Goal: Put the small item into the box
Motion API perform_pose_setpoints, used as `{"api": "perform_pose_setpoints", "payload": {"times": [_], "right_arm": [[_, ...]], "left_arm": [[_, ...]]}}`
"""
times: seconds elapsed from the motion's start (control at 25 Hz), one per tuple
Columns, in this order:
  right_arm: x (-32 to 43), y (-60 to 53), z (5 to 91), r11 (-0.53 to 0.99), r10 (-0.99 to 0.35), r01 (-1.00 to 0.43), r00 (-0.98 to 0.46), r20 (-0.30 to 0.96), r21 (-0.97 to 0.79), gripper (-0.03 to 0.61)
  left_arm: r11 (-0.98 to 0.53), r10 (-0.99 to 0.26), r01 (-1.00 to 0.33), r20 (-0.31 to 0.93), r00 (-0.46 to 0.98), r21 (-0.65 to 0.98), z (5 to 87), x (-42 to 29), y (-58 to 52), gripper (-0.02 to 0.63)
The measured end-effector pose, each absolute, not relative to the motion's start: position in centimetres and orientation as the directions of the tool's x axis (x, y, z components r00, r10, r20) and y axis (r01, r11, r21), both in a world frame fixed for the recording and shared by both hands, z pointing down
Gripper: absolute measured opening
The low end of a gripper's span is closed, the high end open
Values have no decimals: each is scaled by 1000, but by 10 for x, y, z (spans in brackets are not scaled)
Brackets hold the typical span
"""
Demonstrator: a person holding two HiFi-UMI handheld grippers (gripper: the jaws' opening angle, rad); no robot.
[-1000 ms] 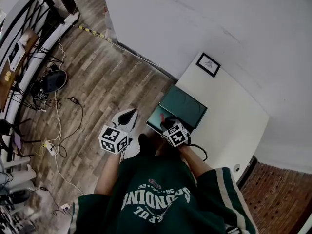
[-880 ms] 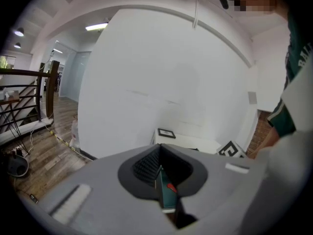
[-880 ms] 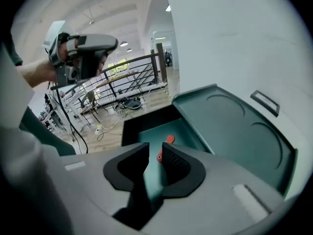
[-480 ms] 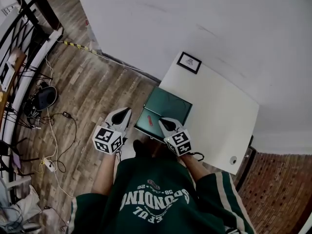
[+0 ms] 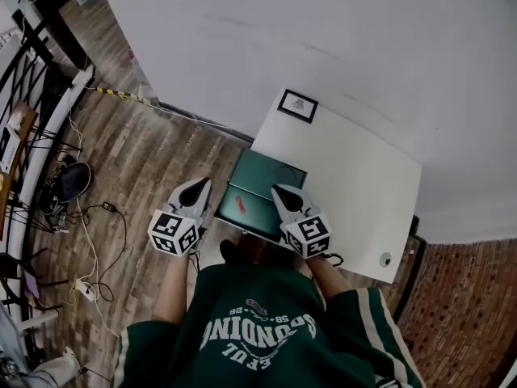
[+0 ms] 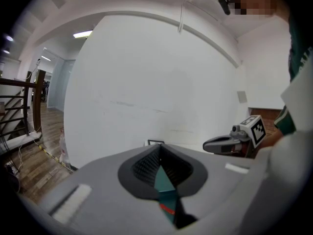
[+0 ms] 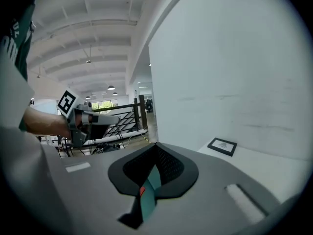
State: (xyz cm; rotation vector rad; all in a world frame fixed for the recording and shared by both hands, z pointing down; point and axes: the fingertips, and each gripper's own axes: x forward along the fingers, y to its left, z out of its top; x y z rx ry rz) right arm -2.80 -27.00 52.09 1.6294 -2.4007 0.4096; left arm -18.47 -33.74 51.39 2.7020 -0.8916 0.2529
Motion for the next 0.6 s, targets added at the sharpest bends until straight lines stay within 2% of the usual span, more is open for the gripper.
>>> {"api": "perform_pose_setpoints", "payload": {"times": [0.6], "right_arm": [[-21,-268,505,338,-888,-934,-358,290,-118,2]], "left_arm": [[-770,-549,-600,253,797,219,516,-182,-327,51]]}}
